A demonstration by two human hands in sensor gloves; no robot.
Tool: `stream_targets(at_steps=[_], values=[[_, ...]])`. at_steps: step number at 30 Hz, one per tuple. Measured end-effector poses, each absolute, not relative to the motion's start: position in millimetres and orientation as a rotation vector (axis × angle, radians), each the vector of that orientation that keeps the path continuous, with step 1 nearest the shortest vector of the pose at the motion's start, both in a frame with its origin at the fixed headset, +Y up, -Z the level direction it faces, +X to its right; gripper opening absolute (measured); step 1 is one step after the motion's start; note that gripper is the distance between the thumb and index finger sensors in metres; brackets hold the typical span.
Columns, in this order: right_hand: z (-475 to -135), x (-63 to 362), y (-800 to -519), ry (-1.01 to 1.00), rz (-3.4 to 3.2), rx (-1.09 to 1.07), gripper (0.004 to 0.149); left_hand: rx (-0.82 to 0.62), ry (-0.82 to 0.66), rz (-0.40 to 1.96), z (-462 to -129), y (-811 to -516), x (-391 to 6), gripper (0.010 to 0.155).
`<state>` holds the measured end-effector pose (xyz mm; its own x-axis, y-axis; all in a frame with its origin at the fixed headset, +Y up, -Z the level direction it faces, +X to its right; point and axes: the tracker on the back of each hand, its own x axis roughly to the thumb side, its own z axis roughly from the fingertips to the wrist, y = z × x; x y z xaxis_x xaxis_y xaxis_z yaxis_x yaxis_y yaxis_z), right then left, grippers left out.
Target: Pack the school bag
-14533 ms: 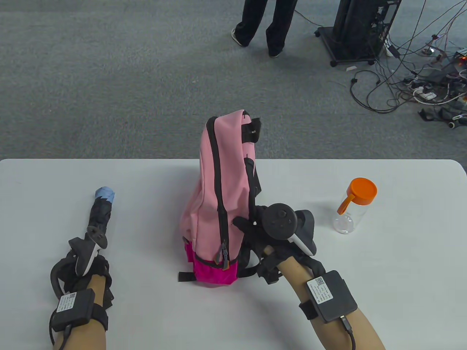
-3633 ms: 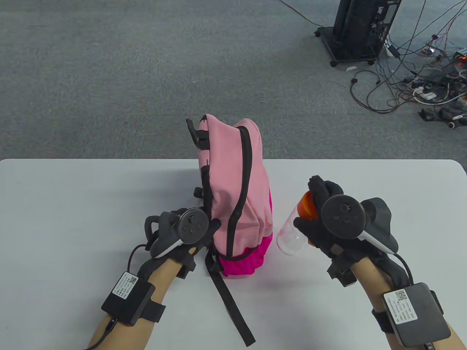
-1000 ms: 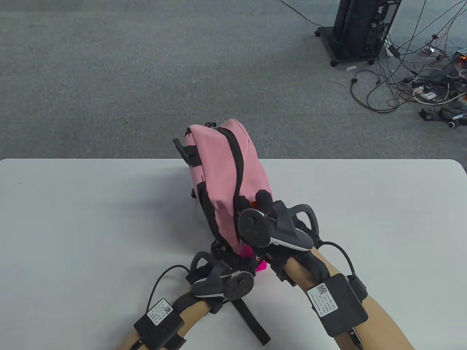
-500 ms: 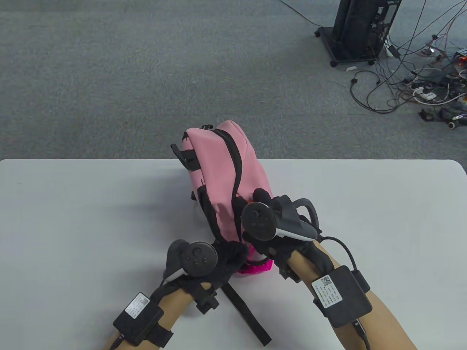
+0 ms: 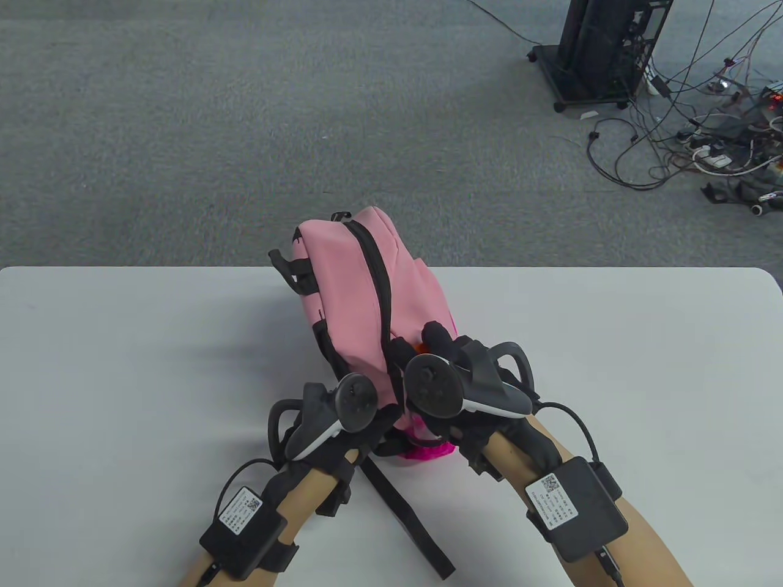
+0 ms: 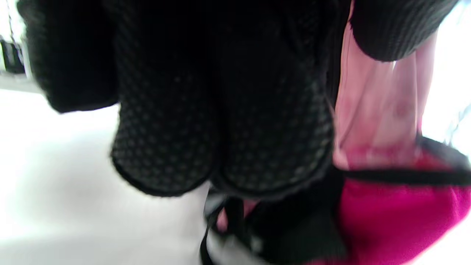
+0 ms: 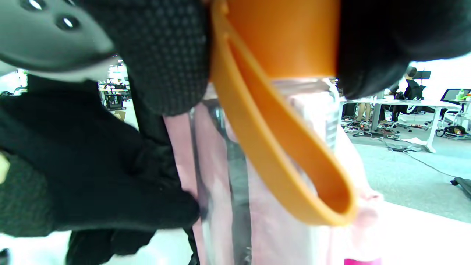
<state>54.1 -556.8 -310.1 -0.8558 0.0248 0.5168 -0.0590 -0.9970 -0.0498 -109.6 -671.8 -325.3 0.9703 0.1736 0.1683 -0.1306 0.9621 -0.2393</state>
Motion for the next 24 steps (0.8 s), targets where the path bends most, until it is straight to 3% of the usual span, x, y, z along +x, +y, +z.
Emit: stream_targets(at_steps=[2,5,7,8,11,15,18,22,24], values=[[-309.7,56.4,-556.6,-0.102,2.988,0.824,0.071,-0.338,-0.219,0.231,-327.5,-682.3,-115.2,0.068],[-309.3,59.7,-557.7,-0.104,2.975,0.815,0.071,-0.132,-0.149,0.336,-331.6,-684.2,-127.5,0.079],[-308.4,60.4,-558.4,-0.117,2.974,0.819,0.071,-0.092,-0.150,0.411,-337.3,-683.1,-128.3,0.085],[-307.7,60.8,-558.9,-0.128,2.973,0.820,0.072,-0.077,-0.147,0.442,-340.0,-683.6,-126.1,0.084],[-307.0,62.9,-559.3,-0.132,2.983,0.810,0.072,0.003,-0.182,0.544,-346.2,-685.6,-117.0,0.061],[-308.1,54.4,-572.1,0.048,3.087,0.829,0.073,0.078,-0.201,0.646,-345.3,-670.6,-109.3,0.059],[-305.7,51.8,-582.9,-0.062,3.119,0.884,0.075,0.085,-0.204,0.654,-341.9,-665.4,-102.5,0.059],[-303.8,57.8,-591.2,0.082,3.214,0.854,0.082,0.028,-0.202,0.739,-340.6,-670.2,-105.9,0.060],[-306.0,62.5,-590.9,0.016,3.256,0.859,0.084,0.056,-0.287,0.680,-334.2,-668.3,-97.6,0.060]])
